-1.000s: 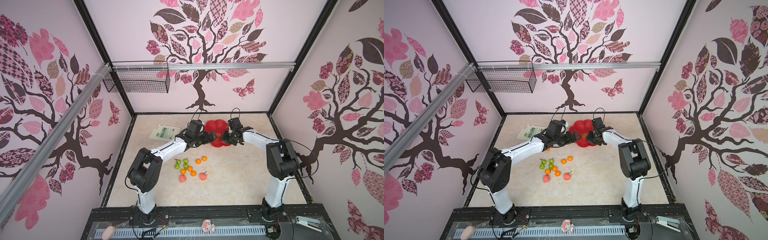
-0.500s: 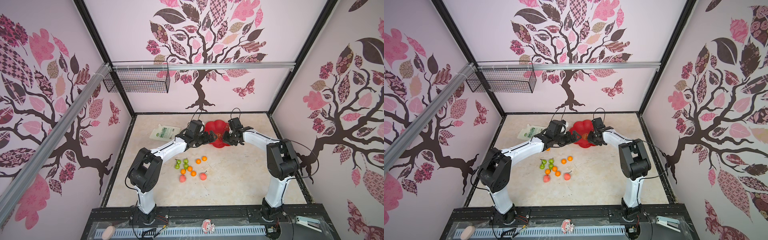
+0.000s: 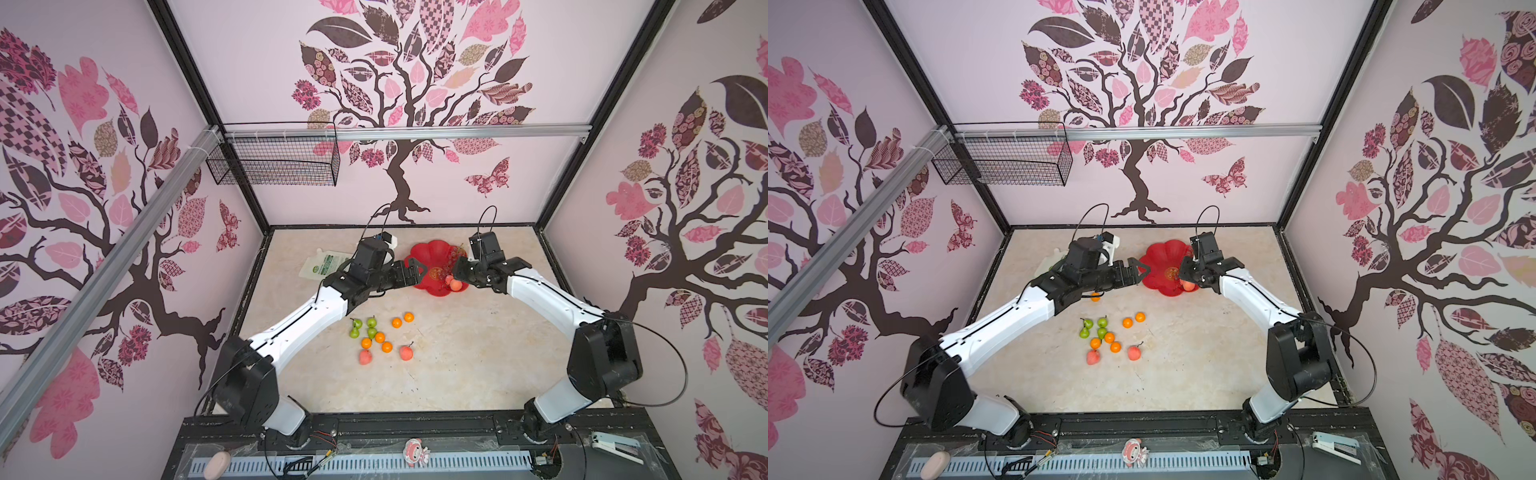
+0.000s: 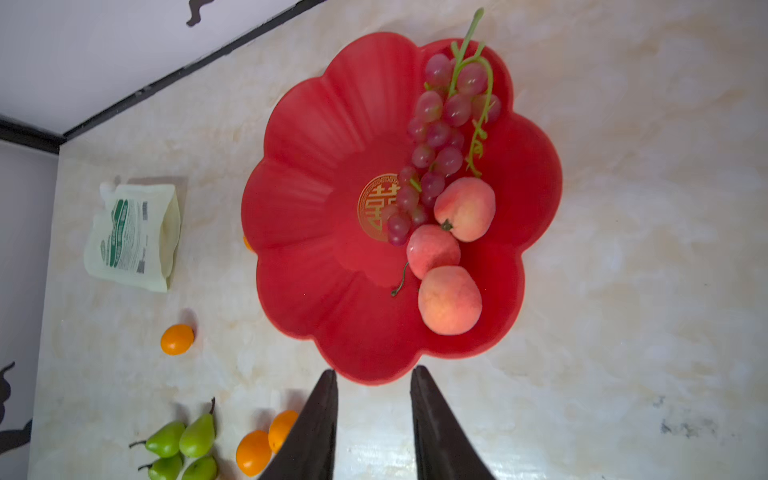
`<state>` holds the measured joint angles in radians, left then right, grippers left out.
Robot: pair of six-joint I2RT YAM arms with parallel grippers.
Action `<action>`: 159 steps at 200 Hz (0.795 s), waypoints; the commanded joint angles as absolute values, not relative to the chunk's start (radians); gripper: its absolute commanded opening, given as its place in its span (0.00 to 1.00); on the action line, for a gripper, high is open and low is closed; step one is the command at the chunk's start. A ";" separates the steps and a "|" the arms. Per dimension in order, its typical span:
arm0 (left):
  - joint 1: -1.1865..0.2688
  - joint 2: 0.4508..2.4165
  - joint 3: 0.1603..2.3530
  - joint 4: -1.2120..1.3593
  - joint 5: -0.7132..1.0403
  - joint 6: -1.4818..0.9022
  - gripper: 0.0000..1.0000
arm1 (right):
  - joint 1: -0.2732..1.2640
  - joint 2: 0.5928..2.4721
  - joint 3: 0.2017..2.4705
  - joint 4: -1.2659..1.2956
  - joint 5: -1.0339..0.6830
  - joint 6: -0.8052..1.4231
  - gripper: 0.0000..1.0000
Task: Place and organize the fake fruits in the fruit bowl
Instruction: 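Move the right gripper to a small pink peach with stem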
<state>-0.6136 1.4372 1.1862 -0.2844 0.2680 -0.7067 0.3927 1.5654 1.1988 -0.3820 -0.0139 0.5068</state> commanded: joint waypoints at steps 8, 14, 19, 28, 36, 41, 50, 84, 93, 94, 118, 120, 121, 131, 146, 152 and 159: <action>-0.615 1.310 1.042 -0.341 0.215 -0.692 0.97 | 0.487 1.488 1.135 -0.439 0.051 0.427 0.33; -0.615 1.280 1.018 -0.348 0.210 -0.694 0.97 | 0.502 1.476 1.120 -0.446 0.050 0.425 0.33; -0.615 1.256 0.998 -0.354 0.205 -0.694 0.98 | 0.516 1.467 1.109 -0.449 0.052 0.424 0.33; -0.616 1.216 0.961 -0.361 0.201 -0.702 0.98 | 0.536 1.455 1.092 -0.456 0.057 0.425 0.33; -0.615 1.185 0.930 -0.370 0.196 -0.709 0.98 | 0.559 1.445 1.078 -0.463 0.065 0.426 0.33; -0.615 1.165 0.911 -0.377 0.194 -0.717 0.98 | 0.573 1.441 1.071 -0.467 0.069 0.429 0.33; -0.615 1.133 0.879 -0.390 0.189 -0.728 0.98 | 0.600 1.435 1.063 -0.476 0.076 0.434 0.33; -0.614 1.011 0.760 -0.414 0.188 -0.793 0.98 | 0.702 1.463 1.069 -0.524 0.123 0.484 0.35; -0.614 0.983 0.734 -0.417 0.196 -0.806 0.98 | 0.728 1.484 1.087 -0.560 0.137 0.503 0.35; -0.614 0.979 0.733 -0.417 0.196 -0.806 0.98 | 0.730 1.485 1.089 -0.563 0.138 0.506 0.35; -0.606 0.917 0.692 -0.456 0.192 -0.816 0.98 | 0.792 1.526 1.100 -0.585 0.126 0.570 0.39; -0.604 0.914 0.689 -0.458 0.193 -0.817 0.98 | 0.797 1.529 1.099 -0.582 0.126 0.575 0.39; -0.603 0.913 0.687 -0.458 0.194 -0.817 0.98 | 0.801 1.530 1.099 -0.582 0.124 0.579 0.40; -0.581 0.893 0.670 -0.465 0.216 -0.825 0.98 | 0.835 1.549 1.106 -0.579 0.121 0.597 0.42; -0.513 0.862 0.624 -0.446 0.289 -0.852 0.98 | 0.879 1.584 1.134 -0.596 0.116 0.612 0.44; -0.478 0.846 0.603 -0.438 0.320 -0.859 0.98 | 0.893 1.599 1.147 -0.603 0.112 0.616 0.45; -0.438 0.829 0.584 -0.434 0.350 -0.863 0.98 | 0.907 1.613 1.159 -0.609 0.107 0.624 0.46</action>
<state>-0.5285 0.8753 0.6552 -0.4393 0.2516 -0.8246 0.8577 1.5562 1.0962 -0.5575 0.1036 0.5716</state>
